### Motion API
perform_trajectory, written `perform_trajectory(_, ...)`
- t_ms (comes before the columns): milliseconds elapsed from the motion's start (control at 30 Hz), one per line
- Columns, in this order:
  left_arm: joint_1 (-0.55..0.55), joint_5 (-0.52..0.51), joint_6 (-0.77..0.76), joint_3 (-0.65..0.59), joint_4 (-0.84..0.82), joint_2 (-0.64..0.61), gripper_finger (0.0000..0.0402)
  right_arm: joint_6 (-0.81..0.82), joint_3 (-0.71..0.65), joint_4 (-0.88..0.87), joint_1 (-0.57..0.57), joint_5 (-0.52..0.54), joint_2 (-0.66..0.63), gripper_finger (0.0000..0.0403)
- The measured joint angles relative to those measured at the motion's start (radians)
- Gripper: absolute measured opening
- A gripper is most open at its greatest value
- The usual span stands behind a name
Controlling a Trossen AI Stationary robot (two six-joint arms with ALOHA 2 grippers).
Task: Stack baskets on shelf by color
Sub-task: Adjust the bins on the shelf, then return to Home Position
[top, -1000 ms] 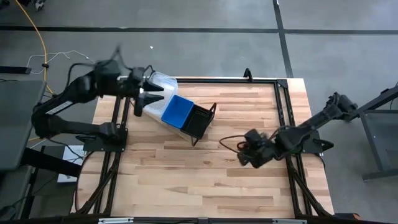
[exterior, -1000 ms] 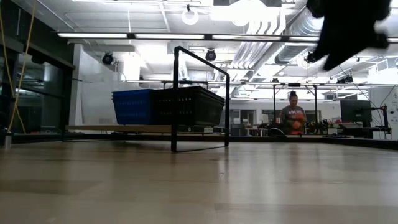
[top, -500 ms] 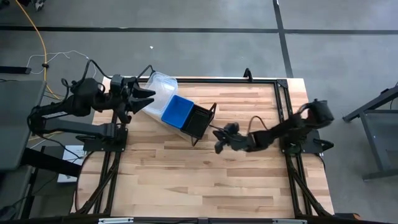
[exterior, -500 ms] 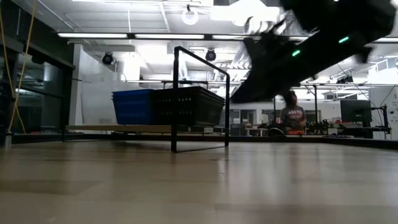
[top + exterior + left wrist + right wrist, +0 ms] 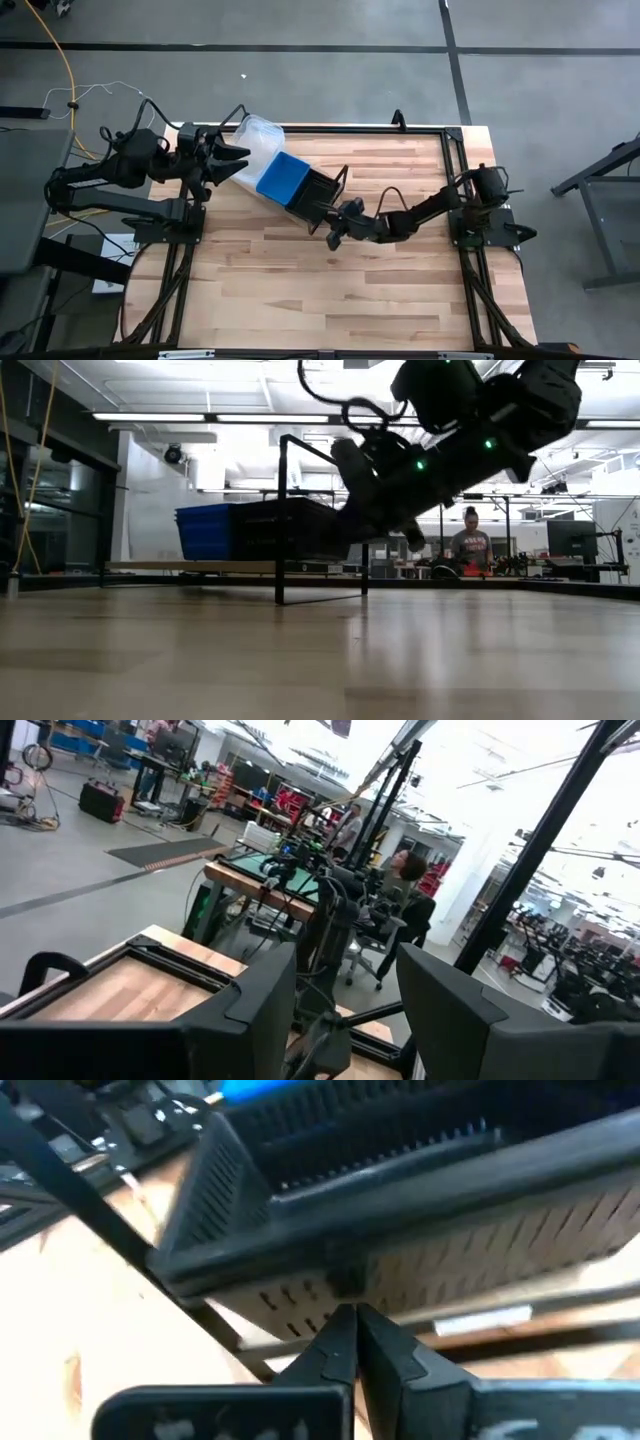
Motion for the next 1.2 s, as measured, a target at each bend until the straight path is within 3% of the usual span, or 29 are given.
perform_trajectory(433, 0.0, -0.007, 0.0, 0.0, -0.001, 0.0, 0.0162, -0.074, 0.065, -0.014, -0.042, 0.003, -0.002, 0.0)
perform_trajectory(633, 0.0, -0.007, 0.012, 0.0, -0.001, -0.003, 0.0162, -0.11, 0.063, -0.065, -0.031, -0.068, -0.028, 0.0)
perform_trajectory(933, 0.0, 0.066, 0.093, -0.003, -0.146, -0.048, 0.0158, -0.066, 0.063, -0.463, 0.073, -0.163, -0.275, 0.0)
perform_trajectory(1067, -0.012, 0.065, 0.116, -0.084, -0.105, -0.117, 0.0127, -0.066, 0.063, -0.5, 0.108, -0.209, -0.4, 0.0)
perform_trajectory(1200, -0.042, 0.071, 0.151, -0.271, 0.087, -0.226, 0.0055, -0.06, 0.063, -0.502, 0.123, -0.193, -0.505, 0.0)
